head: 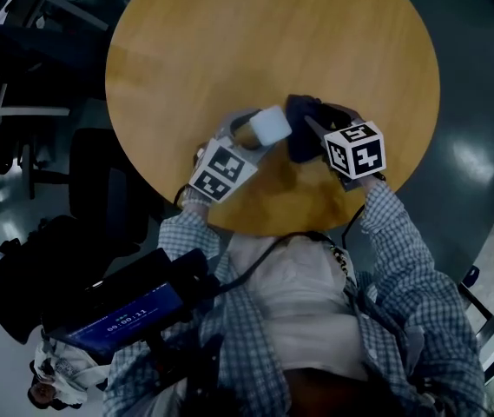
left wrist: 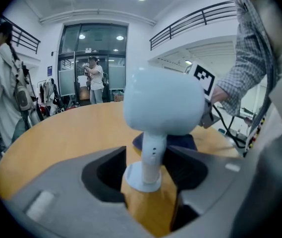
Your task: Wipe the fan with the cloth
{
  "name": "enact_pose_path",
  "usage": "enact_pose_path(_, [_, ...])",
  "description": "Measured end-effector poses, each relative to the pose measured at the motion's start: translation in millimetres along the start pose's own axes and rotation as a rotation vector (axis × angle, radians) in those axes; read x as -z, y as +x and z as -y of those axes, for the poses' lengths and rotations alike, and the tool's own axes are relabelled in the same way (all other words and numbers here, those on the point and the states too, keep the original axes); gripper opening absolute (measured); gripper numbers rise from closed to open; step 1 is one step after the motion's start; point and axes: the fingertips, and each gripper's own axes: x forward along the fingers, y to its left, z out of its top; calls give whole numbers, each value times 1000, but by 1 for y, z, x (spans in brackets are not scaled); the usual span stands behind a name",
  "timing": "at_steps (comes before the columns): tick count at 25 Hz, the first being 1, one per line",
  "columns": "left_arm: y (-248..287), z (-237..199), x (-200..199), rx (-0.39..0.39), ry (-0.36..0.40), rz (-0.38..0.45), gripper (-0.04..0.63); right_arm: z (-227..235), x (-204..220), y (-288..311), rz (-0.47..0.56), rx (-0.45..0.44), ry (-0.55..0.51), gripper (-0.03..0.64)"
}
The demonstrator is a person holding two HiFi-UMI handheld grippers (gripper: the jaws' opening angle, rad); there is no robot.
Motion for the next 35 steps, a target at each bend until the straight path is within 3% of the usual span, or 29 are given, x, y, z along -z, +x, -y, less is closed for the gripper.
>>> enact_pose_path(12, [-32,-5,-1,-63,-40,27,220,-5,-36,-40,116,34,13,176])
enact_pose_path(16, [-44,-7,-3,-96,-34,44,184,-11,-44,-56,176,58,4,126])
enact_pose_path(22, [-61,-9,-16,-159,-30,91,108,-14,-52,-79,263,101,16,-5])
enact_pose_path(29, [-74,-2,-27,-199,-44,134,31,-21,-51,-98,310,95,43,3])
enact_pose_path(35, [-78,13,-23,-169,-21,124,0,-30,-42,-104,320,69,48,3])
